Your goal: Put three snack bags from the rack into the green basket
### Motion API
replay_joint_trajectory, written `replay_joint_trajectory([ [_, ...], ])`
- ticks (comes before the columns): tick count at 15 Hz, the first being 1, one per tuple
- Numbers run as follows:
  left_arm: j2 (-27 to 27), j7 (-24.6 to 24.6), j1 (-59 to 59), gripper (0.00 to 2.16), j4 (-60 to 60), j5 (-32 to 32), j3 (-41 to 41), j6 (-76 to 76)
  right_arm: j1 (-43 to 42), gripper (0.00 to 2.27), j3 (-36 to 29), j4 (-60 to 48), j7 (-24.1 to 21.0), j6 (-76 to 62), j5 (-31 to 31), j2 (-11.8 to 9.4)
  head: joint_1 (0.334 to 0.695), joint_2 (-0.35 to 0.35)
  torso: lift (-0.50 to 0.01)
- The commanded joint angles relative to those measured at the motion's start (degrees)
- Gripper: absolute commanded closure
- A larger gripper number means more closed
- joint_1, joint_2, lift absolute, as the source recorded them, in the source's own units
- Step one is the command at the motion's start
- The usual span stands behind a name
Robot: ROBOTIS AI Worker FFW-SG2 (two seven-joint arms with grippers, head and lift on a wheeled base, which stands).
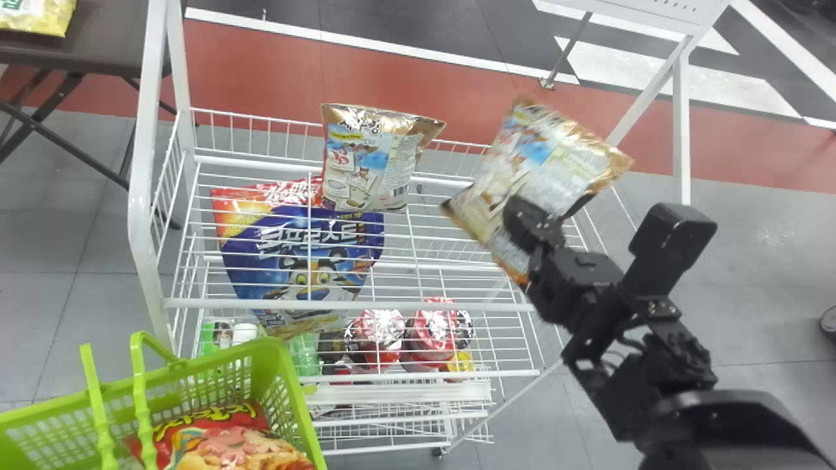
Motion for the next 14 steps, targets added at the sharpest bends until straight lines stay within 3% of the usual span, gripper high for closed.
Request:
replay_joint_trajectory([
  [1, -0.3, 0.2, 0.0, 2.15, 0.1, 0.0, 0.8, 0.0, 1.0, 2.26, 0.2, -3.0, 2.2, 12.0, -4.5, -0.3, 0.695, -0.350, 0.000],
  [4, -0.4, 0.5, -0.5, 2.15, 0.4, 0.0, 0.9, 0.0, 1.2, 2.26, 0.3, -5.3, 5.5, 26.1, -11.0, -0.5, 0.695, -0.290, 0.000],
  [7, -0.4, 0.6, -0.9, 2.15, 0.8, 0.1, 0.8, 0.0, 1.0, 2.26, 4.0, -7.0, 7.9, 36.8, -13.6, -0.1, 0.695, -0.183, 0.000],
  [9, -0.5, 0.6, -0.9, 2.15, 0.8, 0.1, 0.6, 0.0, 0.6, 2.26, 8.1, -6.9, 8.2, 38.6, -13.1, 0.0, 0.695, -0.114, 0.000],
  [10, -0.5, 0.6, -0.9, 2.15, 0.8, 0.1, 0.6, 0.0, 0.3, 2.26, 11.2, -6.3, 8.2, 38.6, -11.0, 0.1, 0.695, -0.040, 0.000],
  [14, -0.6, 0.5, -0.7, 2.15, 0.6, 0.2, -0.5, 0.2, -3.2, 2.26, 23.1, 2.3, 7.1, 35.2, -4.6, -0.6, 0.695, 0.093, 0.000],
])
